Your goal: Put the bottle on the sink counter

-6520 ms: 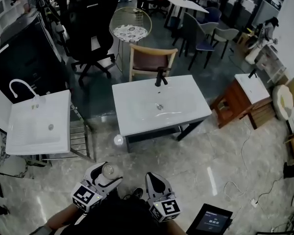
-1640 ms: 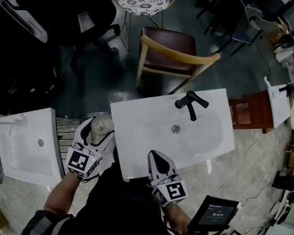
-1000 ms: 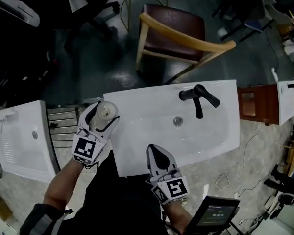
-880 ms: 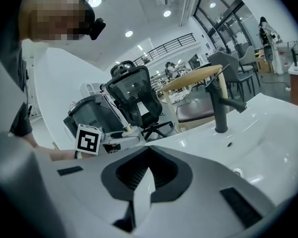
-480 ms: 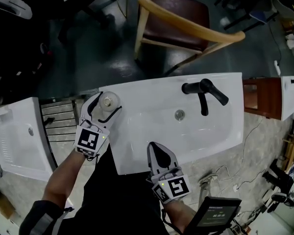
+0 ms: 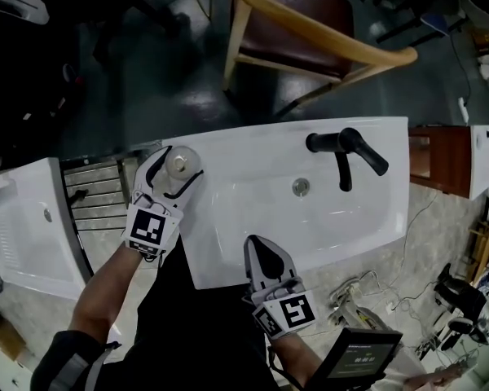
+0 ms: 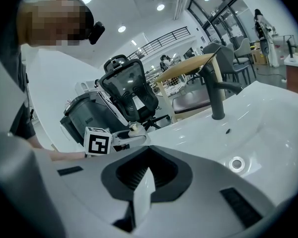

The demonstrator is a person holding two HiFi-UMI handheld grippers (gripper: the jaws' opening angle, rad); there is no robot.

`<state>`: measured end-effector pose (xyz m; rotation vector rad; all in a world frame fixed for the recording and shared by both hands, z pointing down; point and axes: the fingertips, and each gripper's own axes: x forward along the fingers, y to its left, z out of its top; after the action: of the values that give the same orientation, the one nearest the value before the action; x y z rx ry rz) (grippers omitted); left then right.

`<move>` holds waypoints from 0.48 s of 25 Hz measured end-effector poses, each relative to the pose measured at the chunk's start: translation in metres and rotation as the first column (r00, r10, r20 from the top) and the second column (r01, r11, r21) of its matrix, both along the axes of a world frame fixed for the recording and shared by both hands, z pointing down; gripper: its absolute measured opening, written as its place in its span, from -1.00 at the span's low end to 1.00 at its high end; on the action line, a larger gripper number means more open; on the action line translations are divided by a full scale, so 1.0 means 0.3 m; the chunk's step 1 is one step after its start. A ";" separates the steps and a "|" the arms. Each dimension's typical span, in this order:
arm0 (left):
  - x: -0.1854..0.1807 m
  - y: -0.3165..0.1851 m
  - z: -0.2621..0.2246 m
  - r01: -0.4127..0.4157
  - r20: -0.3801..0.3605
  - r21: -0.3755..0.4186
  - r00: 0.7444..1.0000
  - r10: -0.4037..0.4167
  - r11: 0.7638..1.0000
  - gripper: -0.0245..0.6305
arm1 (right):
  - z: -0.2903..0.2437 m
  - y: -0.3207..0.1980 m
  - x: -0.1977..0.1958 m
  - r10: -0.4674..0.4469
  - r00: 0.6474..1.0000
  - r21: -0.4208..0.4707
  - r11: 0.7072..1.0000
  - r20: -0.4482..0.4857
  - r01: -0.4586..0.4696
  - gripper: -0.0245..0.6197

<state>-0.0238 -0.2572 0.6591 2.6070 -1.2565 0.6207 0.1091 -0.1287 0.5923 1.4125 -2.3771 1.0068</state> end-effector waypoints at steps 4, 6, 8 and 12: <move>0.006 0.008 0.016 -0.001 0.001 0.002 1.000 0.001 1.000 0.08 | 0.008 0.000 0.001 0.000 1.000 0.001 1.000 0.001 0.000 -0.94; 0.007 0.008 0.021 -0.004 0.006 0.010 1.000 0.004 1.000 0.08 | 0.010 0.002 0.002 0.001 1.000 0.002 1.000 0.001 -0.001 -0.94; 0.011 0.007 0.022 -0.009 0.012 0.024 1.000 0.009 1.000 0.08 | 0.013 0.005 0.002 -0.001 1.000 -0.001 1.000 0.001 0.001 -0.94; 0.010 0.010 0.024 -0.011 0.007 0.038 1.000 0.011 0.999 0.08 | 0.011 0.014 -0.003 -0.002 1.000 -0.003 1.000 0.005 0.002 -0.94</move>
<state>-0.0207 -0.2542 0.6663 2.6464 -1.2685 0.6137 0.1081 -0.1245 0.5955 1.4085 -2.3788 1.0138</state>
